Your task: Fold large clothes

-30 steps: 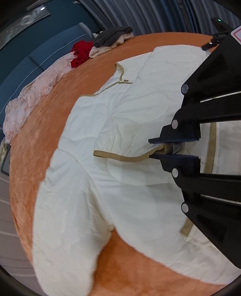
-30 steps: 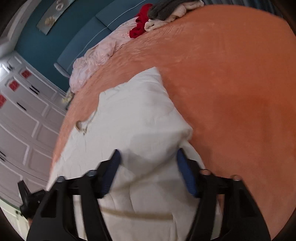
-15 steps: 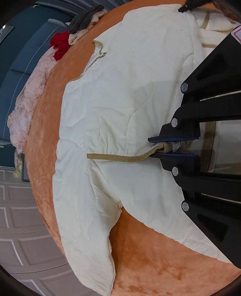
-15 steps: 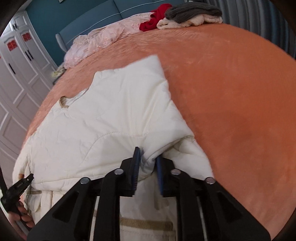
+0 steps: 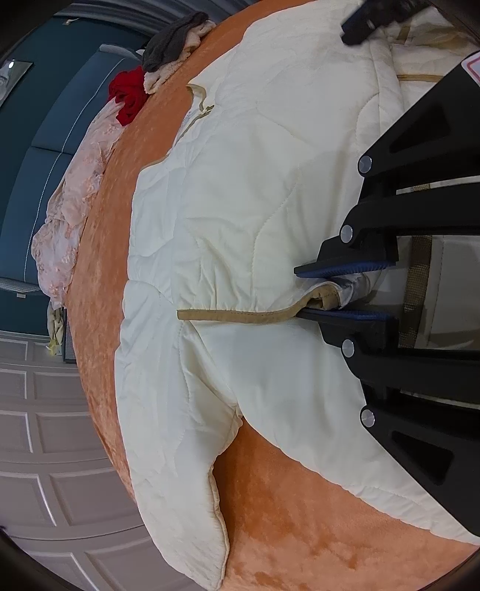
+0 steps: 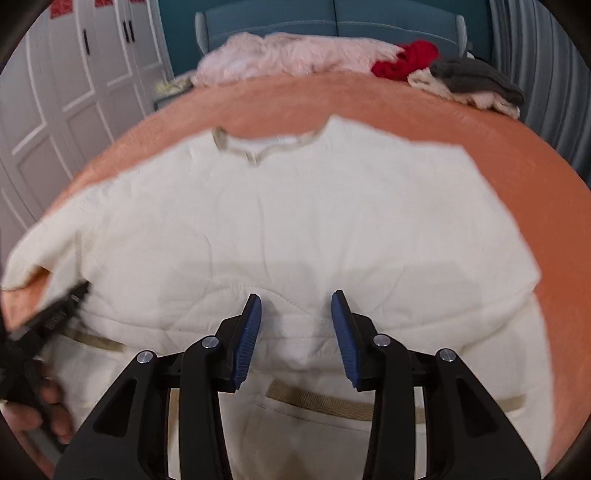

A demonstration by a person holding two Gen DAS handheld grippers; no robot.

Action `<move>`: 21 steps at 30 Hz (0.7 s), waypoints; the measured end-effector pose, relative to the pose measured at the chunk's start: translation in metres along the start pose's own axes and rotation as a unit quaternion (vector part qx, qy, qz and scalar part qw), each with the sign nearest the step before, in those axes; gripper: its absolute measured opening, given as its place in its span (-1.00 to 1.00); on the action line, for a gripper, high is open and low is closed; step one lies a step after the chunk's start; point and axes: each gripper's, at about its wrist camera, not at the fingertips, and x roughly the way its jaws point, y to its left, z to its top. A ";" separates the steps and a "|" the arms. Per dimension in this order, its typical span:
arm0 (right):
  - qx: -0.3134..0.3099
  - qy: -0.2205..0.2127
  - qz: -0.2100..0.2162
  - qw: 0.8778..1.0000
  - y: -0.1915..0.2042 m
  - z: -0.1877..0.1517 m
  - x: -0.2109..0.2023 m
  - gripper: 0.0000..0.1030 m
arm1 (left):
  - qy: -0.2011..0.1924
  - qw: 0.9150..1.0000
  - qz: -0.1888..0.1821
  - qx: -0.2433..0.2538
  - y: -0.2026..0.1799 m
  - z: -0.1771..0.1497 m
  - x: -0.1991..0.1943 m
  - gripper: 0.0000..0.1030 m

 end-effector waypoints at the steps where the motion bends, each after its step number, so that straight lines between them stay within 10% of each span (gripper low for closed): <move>1: -0.003 -0.001 -0.003 1.000 0.000 -0.001 0.005 -0.26 | -0.002 1.000 0.001 0.002 -0.001 -0.001 0.001 -0.64; 21: -0.031 -0.011 -0.042 0.999 0.014 -0.016 0.006 -0.23 | -0.004 1.000 -0.019 -0.014 0.004 0.004 -0.005 -0.54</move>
